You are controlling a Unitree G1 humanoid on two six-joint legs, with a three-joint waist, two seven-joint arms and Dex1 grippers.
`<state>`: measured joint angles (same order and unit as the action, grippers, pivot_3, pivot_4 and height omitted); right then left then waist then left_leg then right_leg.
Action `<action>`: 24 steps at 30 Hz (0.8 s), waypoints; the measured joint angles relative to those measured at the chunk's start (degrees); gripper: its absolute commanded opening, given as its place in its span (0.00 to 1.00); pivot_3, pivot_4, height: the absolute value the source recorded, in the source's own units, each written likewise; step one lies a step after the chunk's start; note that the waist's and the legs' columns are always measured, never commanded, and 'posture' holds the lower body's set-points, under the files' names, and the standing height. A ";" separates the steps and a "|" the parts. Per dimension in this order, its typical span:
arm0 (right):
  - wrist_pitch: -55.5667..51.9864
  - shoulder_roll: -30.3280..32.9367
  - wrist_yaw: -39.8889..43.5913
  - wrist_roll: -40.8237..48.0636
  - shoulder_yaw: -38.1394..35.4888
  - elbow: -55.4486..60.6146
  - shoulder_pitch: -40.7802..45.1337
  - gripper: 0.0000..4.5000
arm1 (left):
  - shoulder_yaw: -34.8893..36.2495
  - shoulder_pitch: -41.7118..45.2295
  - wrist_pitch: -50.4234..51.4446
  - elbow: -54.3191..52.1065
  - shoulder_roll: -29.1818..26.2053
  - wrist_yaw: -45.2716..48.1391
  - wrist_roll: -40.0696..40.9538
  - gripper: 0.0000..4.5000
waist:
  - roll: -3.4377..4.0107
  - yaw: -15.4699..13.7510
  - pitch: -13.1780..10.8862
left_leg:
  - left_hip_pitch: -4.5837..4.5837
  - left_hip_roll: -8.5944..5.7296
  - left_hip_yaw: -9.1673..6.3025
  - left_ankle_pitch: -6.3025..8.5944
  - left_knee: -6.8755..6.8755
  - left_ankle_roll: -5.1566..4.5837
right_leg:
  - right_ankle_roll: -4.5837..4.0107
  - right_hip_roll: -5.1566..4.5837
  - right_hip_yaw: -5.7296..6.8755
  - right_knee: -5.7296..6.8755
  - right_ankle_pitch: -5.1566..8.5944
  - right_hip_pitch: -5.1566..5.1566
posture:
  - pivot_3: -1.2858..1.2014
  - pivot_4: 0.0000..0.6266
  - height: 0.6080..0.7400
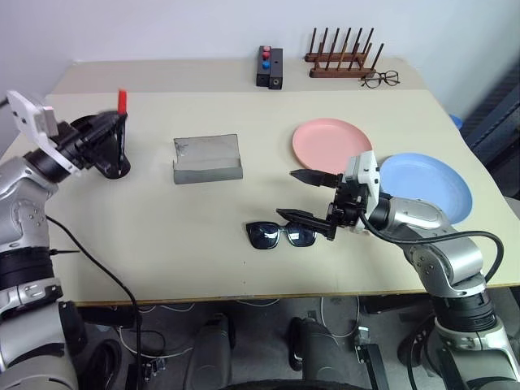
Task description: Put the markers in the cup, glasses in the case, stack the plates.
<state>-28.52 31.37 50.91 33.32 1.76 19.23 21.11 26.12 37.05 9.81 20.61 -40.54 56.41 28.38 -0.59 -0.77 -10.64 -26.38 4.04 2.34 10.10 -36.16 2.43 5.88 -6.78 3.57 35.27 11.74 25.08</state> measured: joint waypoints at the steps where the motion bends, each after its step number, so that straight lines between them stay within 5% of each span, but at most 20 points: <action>1: 0.16 -0.03 0.04 0.00 0.00 -0.20 0.00 0.98 | 0.32 1.37 -1.88 1.42 0.03 -0.27 0.19 0.01 | 0.00 0.03 0.00 | 0.01 0.00 0.00 0.00 0.01 0.00 | 0.01 0.00 0.00 0.00 0.00 0.00 | 0.52 0.24 1.00; 24: -0.64 -0.38 -0.76 0.46 -0.04 0.55 -0.14 0.98 | 7.37 15.44 -35.81 42.69 -3.17 1.10 0.78 0.01 | -0.03 0.03 -0.01 | 0.04 0.00 0.00 0.00 0.01 0.00 | 0.03 0.02 0.01 -0.01 -0.01 -0.06 | 0.52 0.24 1.00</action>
<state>-29.16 31.00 50.16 33.79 1.72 19.78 20.98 33.50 52.49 -26.00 63.29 -43.71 57.52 29.16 -0.62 -0.74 -10.65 -26.34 4.04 2.34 10.09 -36.15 2.42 5.91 -6.77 3.57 35.26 11.73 25.02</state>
